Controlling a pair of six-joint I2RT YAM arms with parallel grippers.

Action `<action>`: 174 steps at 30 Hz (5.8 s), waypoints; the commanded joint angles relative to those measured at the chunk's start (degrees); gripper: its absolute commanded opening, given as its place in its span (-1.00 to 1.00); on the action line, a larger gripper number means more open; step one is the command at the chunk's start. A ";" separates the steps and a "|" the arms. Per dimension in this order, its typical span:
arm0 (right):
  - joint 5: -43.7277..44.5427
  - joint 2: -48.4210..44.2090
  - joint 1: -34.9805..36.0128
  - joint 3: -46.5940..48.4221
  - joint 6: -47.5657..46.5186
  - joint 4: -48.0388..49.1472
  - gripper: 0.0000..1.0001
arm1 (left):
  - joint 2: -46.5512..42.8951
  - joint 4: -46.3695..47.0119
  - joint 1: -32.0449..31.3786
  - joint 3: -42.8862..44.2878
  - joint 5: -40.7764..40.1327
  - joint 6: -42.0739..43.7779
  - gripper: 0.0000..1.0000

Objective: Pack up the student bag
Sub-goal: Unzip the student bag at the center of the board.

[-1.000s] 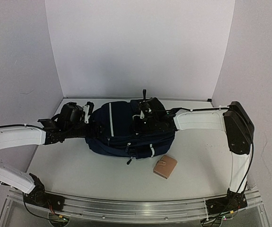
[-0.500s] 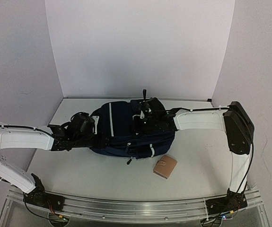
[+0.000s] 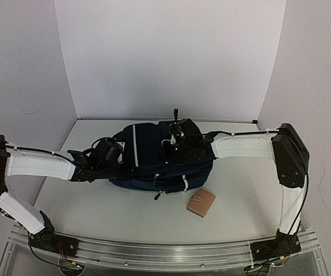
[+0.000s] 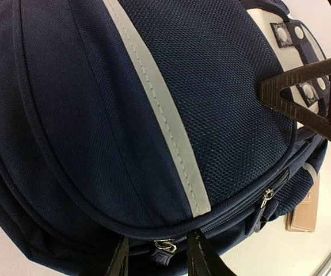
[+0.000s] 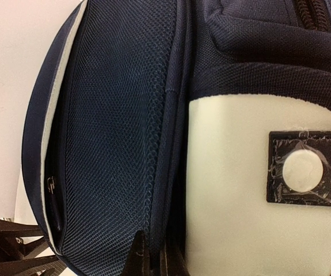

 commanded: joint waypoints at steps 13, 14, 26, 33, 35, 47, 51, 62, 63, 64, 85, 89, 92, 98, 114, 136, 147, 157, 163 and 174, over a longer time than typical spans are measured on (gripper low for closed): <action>6.12 -2.10 -0.71 0.79 0.26 2.60 -1.00 | 0.84 -6.41 -0.55 4.76 -11.73 -6.16 -0.95; 6.26 -2.12 -0.71 0.73 0.23 2.59 -1.00 | 0.70 -6.99 -0.55 4.96 -12.15 -6.47 -0.97; 13.30 -6.01 -1.24 -2.76 -2.27 1.96 -1.00 | -3.32 -17.80 -0.22 7.63 -21.66 -7.23 -0.99; 10.76 -7.63 -2.86 -4.97 -6.71 1.91 -1.00 | -5.33 -15.50 6.11 6.43 -14.42 -2.15 -0.99; 9.95 -8.14 -2.93 -5.45 -9.18 2.01 -1.00 | -6.06 -12.65 7.79 5.62 -11.21 0.69 -0.99; -0.44 -12.50 -3.25 -8.14 -24.56 3.08 -0.92 | -2.72 -4.13 12.99 8.21 13.03 16.18 -1.00; 2.80 -15.46 -0.60 -7.79 -28.89 3.02 -0.23 | -4.28 1.48 12.95 4.76 22.87 17.40 -0.99; 13.16 -11.10 10.73 -1.82 -38.96 5.82 0.49 | -4.97 2.32 12.99 1.97 21.21 14.29 -1.00; 13.39 -9.89 11.49 -0.64 -40.40 6.17 0.51 | -4.96 2.14 12.99 2.00 20.71 14.09 -1.00; 13.59 -8.66 12.19 0.44 -41.12 6.21 0.54 | -5.02 2.07 12.99 2.05 20.40 13.93 -1.00; 29.05 8.45 15.24 12.52 -52.22 5.51 -0.04 | -5.78 2.91 12.99 0.76 17.99 12.50 -1.00; 30.56 7.89 15.34 12.17 -52.13 6.00 -0.72 | -5.72 2.84 13.03 0.68 15.20 12.80 -1.00; 30.28 6.18 15.47 10.32 -51.59 6.59 -1.00 | -5.53 2.71 13.22 1.04 11.16 12.60 -1.00; 27.33 -0.38 15.57 2.19 -48.37 8.34 -1.00 | -2.61 3.46 16.85 2.32 9.33 12.33 -1.00; 20.83 -19.93 15.99 -19.20 -37.73 8.32 -1.00 | 6.65 8.63 27.65 9.10 14.12 14.82 -1.00; 19.12 -6.89 16.01 -2.05 -27.36 6.75 0.42 | 5.42 17.39 27.32 2.81 39.22 16.36 -1.00; 26.64 6.15 16.04 11.84 -30.05 -2.82 0.17 | 5.39 17.75 26.87 3.18 38.44 15.97 -1.00; 34.30 0.96 15.98 10.77 -30.56 -3.23 -0.95 | 5.57 9.18 27.09 6.87 25.03 11.75 -0.99; 31.36 -6.27 16.02 6.65 -29.11 -1.29 -1.00 | 7.96 10.11 29.14 8.53 22.79 8.12 -1.00; 21.38 -13.73 15.96 -2.06 -33.36 6.52 -1.00 | 20.06 10.89 30.41 20.13 31.02 11.33 -1.00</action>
